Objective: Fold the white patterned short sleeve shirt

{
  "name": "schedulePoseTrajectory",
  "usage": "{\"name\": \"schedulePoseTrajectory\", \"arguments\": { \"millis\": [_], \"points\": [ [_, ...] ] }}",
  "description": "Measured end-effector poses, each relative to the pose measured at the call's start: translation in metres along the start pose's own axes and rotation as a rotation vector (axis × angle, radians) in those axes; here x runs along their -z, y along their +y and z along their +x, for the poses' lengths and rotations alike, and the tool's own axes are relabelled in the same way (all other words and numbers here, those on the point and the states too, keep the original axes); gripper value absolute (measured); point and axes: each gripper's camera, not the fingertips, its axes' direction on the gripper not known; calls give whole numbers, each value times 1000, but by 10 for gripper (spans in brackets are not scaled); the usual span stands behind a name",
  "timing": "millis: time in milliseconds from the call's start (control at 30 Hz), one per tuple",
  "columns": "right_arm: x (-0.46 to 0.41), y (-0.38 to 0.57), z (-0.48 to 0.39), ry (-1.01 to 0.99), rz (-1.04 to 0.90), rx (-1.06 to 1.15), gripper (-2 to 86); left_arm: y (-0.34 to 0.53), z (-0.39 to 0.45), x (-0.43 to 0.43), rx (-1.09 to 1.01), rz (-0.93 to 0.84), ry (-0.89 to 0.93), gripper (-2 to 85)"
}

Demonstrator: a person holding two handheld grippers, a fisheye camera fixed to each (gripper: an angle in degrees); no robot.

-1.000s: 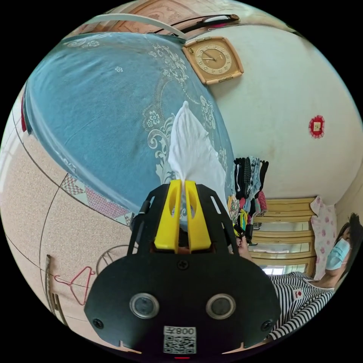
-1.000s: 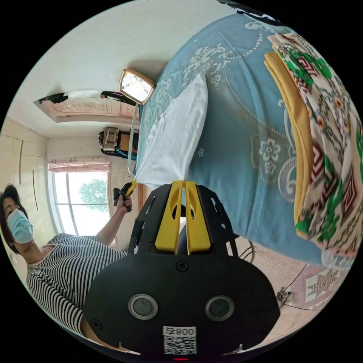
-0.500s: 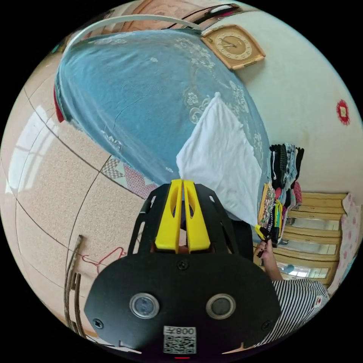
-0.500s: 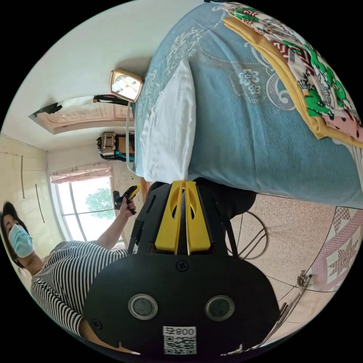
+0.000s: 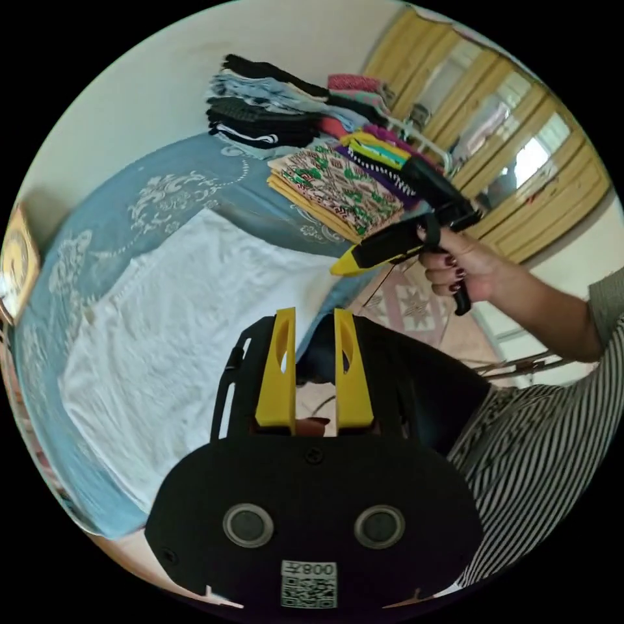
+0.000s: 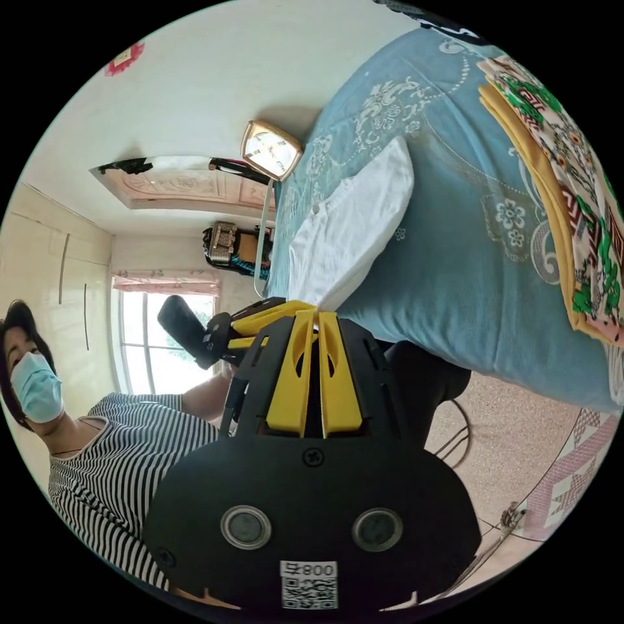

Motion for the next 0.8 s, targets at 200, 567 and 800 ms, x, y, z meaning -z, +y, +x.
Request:
{"name": "schedulePoseTrajectory", "arguments": {
  "millis": [200, 567, 800],
  "points": [
    [-11, -21, -15, -8, -36, 37, 8, -71, 51, -12, -130, -104, -275, 38],
    [8, -67, 8, -29, 72, -48, 10, -112, 25, 15, 102, -48, -112, 10],
    [-3, -128, 25, -5, 101, -129, 57, -112, -10, 24, 284, 22, 37, 7]
  ]
}}
